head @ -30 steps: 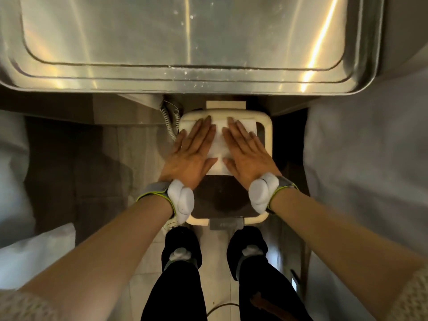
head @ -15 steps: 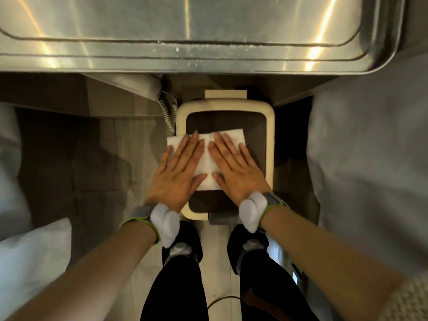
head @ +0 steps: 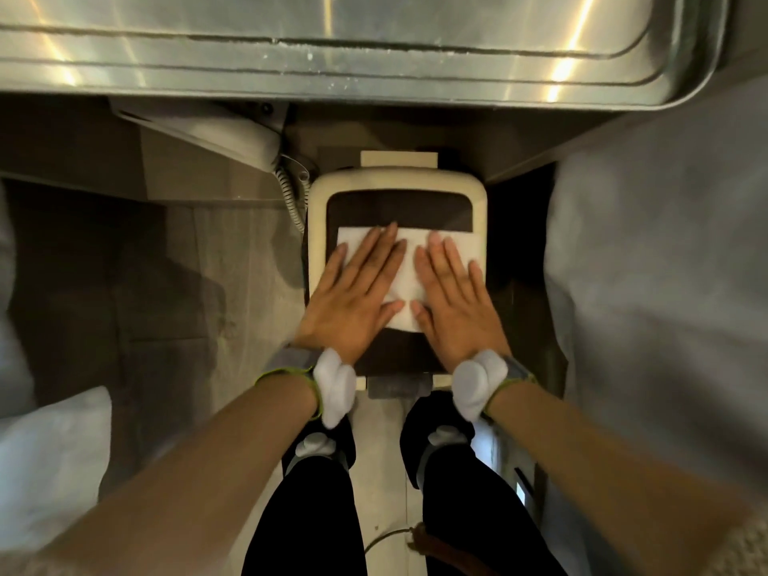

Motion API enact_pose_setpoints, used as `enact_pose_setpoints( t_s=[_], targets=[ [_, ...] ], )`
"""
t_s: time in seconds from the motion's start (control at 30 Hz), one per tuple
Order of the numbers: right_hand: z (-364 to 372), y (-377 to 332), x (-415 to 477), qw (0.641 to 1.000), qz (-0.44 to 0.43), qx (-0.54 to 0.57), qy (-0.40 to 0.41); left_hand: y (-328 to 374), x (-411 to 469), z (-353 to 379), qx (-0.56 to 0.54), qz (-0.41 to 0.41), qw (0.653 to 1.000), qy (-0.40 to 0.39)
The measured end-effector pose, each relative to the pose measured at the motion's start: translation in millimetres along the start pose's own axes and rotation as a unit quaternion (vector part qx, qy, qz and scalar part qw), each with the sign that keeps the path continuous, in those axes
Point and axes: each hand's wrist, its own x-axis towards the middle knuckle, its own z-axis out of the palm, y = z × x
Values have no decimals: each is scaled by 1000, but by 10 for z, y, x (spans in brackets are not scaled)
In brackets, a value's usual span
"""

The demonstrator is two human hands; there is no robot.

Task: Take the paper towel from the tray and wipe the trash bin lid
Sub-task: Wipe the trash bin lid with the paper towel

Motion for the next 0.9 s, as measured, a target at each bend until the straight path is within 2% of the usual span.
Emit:
enact_pose_setpoints(
  t_s=[0.07, 0.17, 0.27, 0.4, 0.5, 0.67, 0.8, 0.9],
  targets=[
    [77, -141, -32, 999, -28, -10, -15, -57, -201, -10, 12, -15, 1000, -3],
    [100, -339, 132, 995, -95, -36, -24, -298, -357, -25, -32, -42, 998, -22],
    [-2, -360, 447, 989, -134, -52, -19, -485, -235, -89, -46, -63, 997, 3],
    [-273, -93, 681, 994, -93, -48, -4, -441, 170, -211, -50, -61, 996, 34],
    [-340, 96, 539, 998, -52, -32, 17, -231, 389, -205, -42, -32, 998, 30],
    [-129, 131, 14, 1000, 3, -8, 6, 67, 158, 12, -1, 8, 1000, 4],
    [124, -190, -245, 998, -38, -53, -21, 72, -386, 79, 47, -22, 998, -30],
    [174, -428, -117, 991, -83, -107, -11, -165, -581, 85, -10, -49, 998, -31]
  ],
)
